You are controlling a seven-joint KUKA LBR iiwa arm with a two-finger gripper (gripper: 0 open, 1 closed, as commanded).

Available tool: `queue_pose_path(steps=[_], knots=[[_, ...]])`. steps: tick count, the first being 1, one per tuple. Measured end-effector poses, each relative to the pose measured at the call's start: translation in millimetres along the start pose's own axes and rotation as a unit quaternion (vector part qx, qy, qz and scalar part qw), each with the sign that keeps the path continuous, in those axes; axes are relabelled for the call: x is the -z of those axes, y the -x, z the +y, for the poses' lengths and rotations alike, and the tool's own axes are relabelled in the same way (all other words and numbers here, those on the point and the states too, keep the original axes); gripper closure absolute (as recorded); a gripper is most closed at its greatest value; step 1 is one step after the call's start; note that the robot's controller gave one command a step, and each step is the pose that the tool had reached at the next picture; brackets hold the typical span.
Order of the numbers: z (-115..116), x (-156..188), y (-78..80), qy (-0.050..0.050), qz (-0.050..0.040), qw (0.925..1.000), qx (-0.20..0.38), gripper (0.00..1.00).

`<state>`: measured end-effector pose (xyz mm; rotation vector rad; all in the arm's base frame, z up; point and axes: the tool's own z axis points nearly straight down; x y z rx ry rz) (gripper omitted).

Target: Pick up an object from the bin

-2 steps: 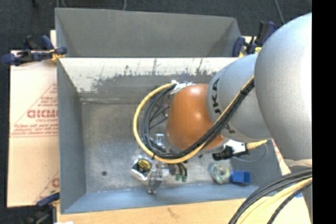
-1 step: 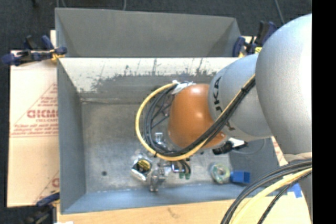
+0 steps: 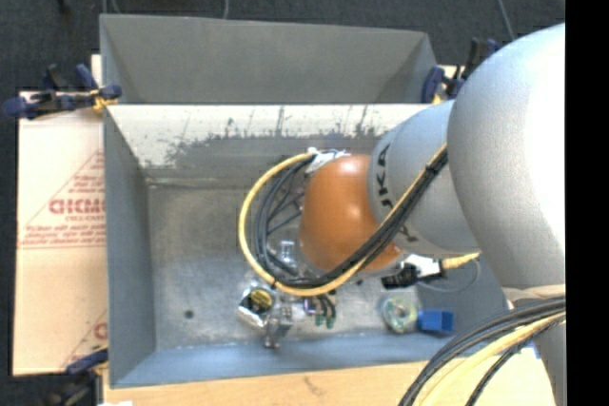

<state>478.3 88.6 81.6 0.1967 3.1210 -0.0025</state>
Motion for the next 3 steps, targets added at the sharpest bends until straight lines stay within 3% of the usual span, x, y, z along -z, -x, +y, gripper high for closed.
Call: queue_pose_path(steps=[1, 3], knots=[[-6.7, -0.9, 4.5, 0.000, -0.0006, 0.9970, 0.078, 0.00], [-1.4, -0.5, 10.2, -0.002, 0.0012, 0.9938, 0.111, 0.00]])
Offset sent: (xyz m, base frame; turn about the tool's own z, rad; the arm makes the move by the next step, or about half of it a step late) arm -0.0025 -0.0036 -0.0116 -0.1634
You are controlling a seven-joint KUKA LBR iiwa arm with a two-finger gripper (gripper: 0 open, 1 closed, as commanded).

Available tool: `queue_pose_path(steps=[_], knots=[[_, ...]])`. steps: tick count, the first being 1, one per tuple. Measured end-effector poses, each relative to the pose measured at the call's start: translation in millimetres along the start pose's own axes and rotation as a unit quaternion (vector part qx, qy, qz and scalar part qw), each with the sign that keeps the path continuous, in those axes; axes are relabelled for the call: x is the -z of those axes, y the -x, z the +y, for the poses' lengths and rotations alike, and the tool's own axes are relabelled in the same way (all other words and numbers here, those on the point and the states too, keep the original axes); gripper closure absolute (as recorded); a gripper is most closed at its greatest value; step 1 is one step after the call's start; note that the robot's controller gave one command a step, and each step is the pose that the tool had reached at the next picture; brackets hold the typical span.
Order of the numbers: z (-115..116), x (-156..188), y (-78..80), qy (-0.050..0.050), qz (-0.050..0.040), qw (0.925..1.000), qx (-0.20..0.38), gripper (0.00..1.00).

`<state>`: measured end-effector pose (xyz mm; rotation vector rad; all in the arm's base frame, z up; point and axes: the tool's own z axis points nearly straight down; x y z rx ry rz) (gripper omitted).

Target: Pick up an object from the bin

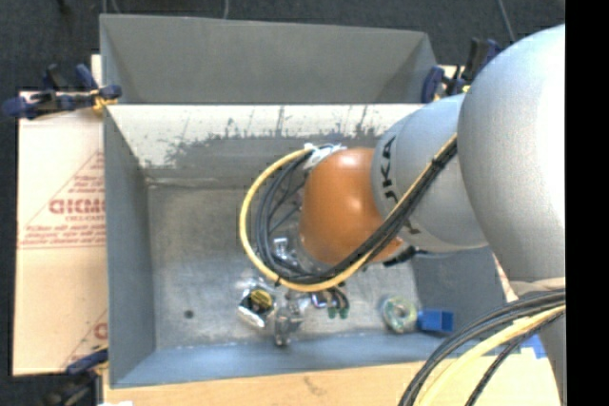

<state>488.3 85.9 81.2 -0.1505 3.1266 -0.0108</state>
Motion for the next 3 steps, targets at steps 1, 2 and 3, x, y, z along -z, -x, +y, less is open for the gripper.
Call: queue_pose_path(steps=[1, 2, 3], knots=[[6.2, -0.8, -5.2, 0.002, -0.0070, 0.9986, -0.052, 0.00], [4.4, -0.5, -4.2, 0.001, -0.0059, 0.9994, -0.035, 0.00], [5.9, 3.2, 4.0, 0.003, -0.0218, 0.9991, -0.035, 1.00]])
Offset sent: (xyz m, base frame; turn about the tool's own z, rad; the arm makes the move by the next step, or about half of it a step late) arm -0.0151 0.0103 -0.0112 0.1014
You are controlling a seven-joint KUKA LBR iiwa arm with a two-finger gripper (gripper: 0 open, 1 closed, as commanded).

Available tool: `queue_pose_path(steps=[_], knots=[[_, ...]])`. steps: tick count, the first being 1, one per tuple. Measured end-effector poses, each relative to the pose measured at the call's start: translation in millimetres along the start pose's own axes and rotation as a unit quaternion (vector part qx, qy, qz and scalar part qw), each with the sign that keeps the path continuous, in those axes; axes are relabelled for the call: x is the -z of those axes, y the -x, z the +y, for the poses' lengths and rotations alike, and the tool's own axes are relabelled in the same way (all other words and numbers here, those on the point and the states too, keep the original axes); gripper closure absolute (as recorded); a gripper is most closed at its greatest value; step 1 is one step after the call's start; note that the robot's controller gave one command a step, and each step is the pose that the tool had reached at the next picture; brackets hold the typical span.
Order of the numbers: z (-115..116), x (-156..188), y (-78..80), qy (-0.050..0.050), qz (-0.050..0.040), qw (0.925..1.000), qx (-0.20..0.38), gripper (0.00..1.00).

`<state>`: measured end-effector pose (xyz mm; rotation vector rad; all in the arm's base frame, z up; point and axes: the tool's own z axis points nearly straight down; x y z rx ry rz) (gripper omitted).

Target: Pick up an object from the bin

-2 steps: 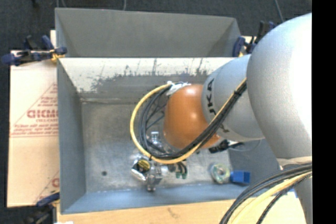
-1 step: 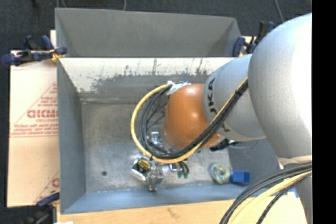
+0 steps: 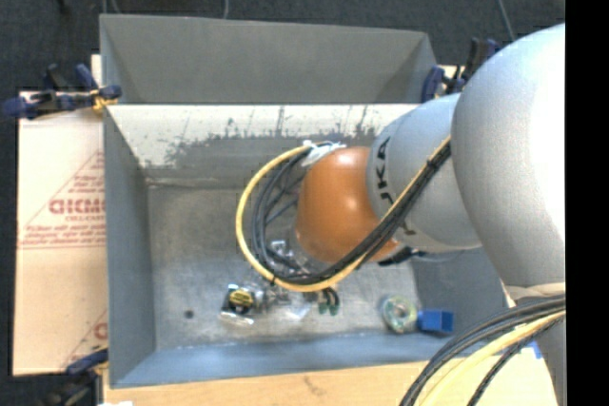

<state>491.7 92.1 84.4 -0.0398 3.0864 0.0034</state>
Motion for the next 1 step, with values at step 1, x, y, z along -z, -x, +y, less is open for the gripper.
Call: queue_pose_path(steps=[1], knots=[[-22.4, -2.3, 38.0, 0.006, 0.0200, 0.9996, 0.018, 1.00]])
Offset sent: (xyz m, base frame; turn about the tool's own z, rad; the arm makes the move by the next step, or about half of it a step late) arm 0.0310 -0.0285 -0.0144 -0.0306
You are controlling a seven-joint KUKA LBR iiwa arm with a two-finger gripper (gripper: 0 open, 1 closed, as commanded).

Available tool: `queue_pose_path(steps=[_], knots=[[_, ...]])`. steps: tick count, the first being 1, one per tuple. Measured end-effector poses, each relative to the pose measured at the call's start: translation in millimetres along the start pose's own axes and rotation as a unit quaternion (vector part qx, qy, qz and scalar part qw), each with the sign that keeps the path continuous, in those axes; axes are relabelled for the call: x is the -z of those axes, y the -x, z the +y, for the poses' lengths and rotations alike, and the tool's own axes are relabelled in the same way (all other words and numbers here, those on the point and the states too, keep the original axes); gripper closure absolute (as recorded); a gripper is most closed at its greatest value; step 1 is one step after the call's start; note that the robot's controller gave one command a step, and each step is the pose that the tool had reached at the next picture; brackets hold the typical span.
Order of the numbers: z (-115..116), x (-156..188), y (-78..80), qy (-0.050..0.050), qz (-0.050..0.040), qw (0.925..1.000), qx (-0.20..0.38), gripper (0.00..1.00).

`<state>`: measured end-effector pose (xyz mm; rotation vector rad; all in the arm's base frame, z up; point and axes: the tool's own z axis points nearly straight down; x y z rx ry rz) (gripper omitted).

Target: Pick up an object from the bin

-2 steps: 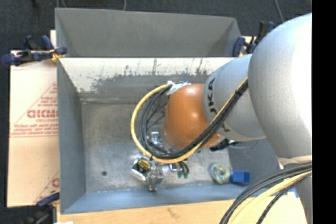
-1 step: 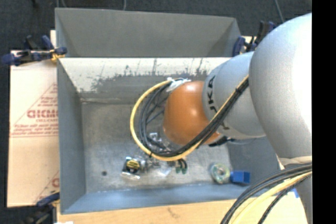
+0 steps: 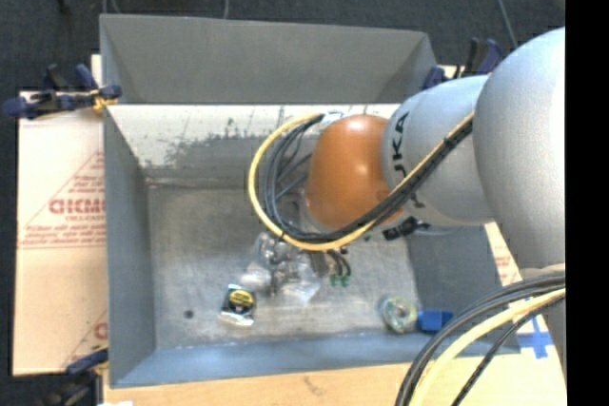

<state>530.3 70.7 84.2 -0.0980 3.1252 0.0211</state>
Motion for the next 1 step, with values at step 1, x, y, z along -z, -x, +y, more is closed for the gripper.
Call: queue_pose_path(steps=[1], knots=[[-51.2, 185.3, 17.8, -0.007, 0.0033, 0.9971, 0.076, 1.00]])
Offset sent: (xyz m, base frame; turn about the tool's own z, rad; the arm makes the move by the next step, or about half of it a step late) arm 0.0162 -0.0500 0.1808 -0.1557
